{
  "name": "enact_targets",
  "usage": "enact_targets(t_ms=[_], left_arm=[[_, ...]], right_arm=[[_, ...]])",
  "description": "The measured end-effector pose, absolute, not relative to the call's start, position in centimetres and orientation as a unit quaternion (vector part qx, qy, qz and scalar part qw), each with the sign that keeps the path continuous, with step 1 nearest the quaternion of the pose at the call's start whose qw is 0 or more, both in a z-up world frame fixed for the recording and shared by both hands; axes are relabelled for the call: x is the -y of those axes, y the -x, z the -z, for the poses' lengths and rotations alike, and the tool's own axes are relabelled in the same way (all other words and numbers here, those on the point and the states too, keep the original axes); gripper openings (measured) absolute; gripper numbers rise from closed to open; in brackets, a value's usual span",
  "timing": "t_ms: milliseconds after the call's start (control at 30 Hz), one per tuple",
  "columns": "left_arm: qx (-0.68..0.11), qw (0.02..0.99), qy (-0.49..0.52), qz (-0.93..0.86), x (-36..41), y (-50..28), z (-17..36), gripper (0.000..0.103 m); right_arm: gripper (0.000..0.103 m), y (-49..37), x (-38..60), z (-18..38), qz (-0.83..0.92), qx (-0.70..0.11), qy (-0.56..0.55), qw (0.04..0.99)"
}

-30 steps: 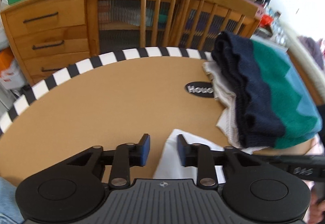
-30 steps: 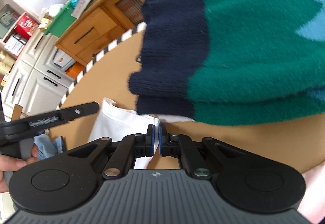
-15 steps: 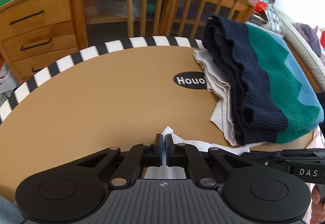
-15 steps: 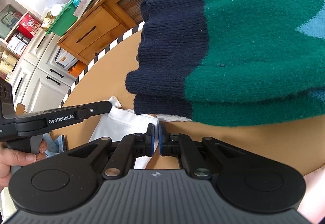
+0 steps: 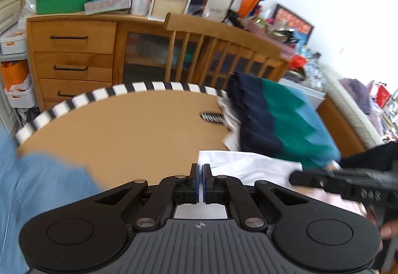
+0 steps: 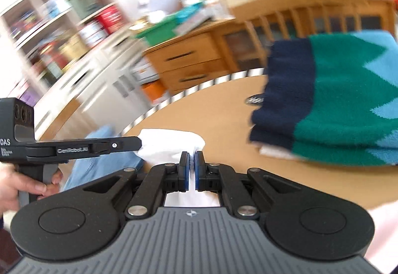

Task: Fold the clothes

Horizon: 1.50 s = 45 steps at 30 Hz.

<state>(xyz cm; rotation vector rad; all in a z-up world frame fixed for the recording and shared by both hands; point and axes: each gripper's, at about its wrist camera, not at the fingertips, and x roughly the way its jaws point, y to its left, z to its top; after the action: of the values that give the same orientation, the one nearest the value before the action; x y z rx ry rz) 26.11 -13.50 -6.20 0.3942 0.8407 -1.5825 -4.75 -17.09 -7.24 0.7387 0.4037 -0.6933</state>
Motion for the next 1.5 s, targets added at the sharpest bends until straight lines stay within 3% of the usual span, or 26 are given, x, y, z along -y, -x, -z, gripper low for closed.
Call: enact_targets(t_ms=[167,300,333,367,433,500,633,733,1067,1167,1233,1500], left_arm=[[-0.366,0.626,-0.180,0.665,1.7,-22.8,9.7,0.003],[-0.414,0.636,-0.176,0.627,-3.5,-21.8,13.2,0.004],[-0.422,0.640,-0.166,0.620,-4.5,-21.8,13.4,0.005],[-0.417,0.648,-0.160,0.617,-5.4,-21.8,13.0,0.005],[-0.407,0.656,-0.143,0.618,-6.5,-22.2,11.8,0.004],[-0.397,0.665,-0.125,0.621,-6.2,-22.6,10.7,0.005],[-0.395,0.659,-0.116,0.630,-3.9,-21.7,9.8,0.009],[-0.422,0.638,-0.195,0.613,-1.5,-19.3,11.9,0.009],[-0.436,0.647,-0.253,0.572,-0.3,-17.2,12.2,0.009],[-0.432,0.651,-0.259,0.568,-1.3,-16.8,11.4,0.018],[-0.427,0.654,-0.256,0.569,-2.9,-16.3,10.4,0.034],[-0.418,0.652,-0.265,0.574,-12.5,-12.6,8.4,0.043]], right_arm=[[0.007,4.9,9.4,9.6,0.280,-0.291,-0.284,0.870],[0.013,5.3,6.4,11.7,0.270,-0.347,-0.306,0.844],[0.021,5.8,6.0,11.4,0.272,-0.343,-0.315,0.842],[0.036,6.2,5.5,11.2,0.274,-0.338,-0.323,0.840],[0.049,7.1,5.1,9.9,0.287,-0.315,-0.324,0.845],[0.045,7.1,5.6,9.1,0.295,-0.297,-0.333,0.845],[0.019,4.5,7.3,10.3,0.307,-0.307,-0.358,0.827],[0.015,2.7,7.5,13.2,0.308,-0.341,-0.358,0.813],[0.016,2.6,5.7,13.0,0.335,-0.340,-0.341,0.810],[0.019,3.6,4.6,11.5,0.350,-0.314,-0.358,0.807],[0.020,5.2,2.7,9.8,0.360,-0.281,-0.364,0.812],[0.028,15.7,-8.7,7.5,0.426,-0.219,-0.407,0.778]])
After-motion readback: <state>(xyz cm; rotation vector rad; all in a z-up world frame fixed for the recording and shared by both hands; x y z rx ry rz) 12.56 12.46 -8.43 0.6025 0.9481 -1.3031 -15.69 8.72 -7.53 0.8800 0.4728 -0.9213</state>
